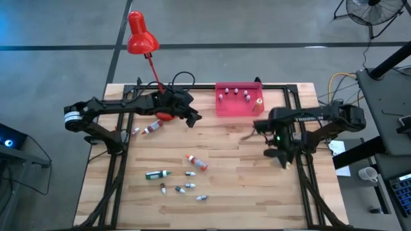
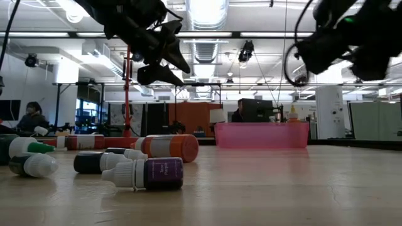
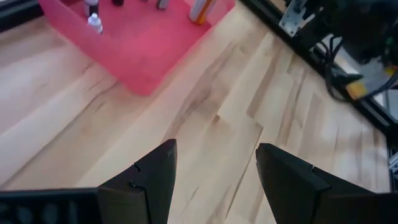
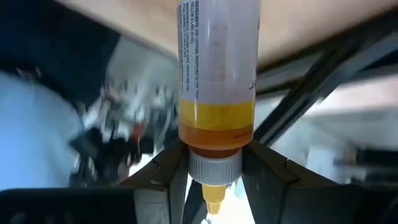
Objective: Pick & Place food coloring
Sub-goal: Put the large yellow food coloring bottle into the red bin
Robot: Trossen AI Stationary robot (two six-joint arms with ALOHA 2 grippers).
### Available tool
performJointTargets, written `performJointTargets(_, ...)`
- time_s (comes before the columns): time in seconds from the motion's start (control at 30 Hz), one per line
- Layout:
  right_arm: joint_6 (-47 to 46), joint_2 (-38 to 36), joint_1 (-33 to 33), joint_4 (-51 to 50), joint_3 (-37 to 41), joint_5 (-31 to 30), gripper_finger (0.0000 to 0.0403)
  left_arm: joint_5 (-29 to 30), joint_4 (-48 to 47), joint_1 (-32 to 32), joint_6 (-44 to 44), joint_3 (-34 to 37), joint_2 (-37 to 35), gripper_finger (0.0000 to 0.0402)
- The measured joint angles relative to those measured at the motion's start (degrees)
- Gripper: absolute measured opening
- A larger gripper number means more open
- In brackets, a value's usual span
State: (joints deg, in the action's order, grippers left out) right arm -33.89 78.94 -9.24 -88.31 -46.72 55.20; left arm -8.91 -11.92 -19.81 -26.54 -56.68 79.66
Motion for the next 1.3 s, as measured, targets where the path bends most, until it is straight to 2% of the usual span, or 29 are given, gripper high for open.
performJointTargets(0.23, -6.2, 0.0, 9.8, 2.7, 6.7, 10.5, 0.0119, 0.0, 8.0, -0.1, -0.4, 3.4, 0.0, 0.0193)
performJointTargets(0.4, -16.1, 0.0, 15.1, 15.0, 10.6, 16.9, 0.0120, 0.0, 8.1, -0.3, 0.8, 3.6, 0.4, 0.0193)
performJointTargets(0.57, -21.4, 2.8, 16.2, 21.0, 12.4, 15.1, 0.0120, 0.0, 8.4, -1.0, 2.7, 3.6, 0.4, 0.0193)
performJointTargets(0.73, -22.8, 7.5, 17.2, 25.9, 13.3, 15.1, 0.0120, 0.0, 8.5, -2.1, 3.0, 3.6, 0.4, 0.0193)
performJointTargets(1.13, -13.8, 17.6, 18.3, 26.3, 11.7, 17.9, 0.0121, 0.0, 8.5, -3.8, 4.1, 3.6, 0.4, 0.0193)
performJointTargets(1.3, -12.7, 19.5, 18.2, 26.3, 10.3, 18.0, 0.0137, 0.0, 8.5, -4.1, 5.0, 3.6, 0.4, 0.0193)
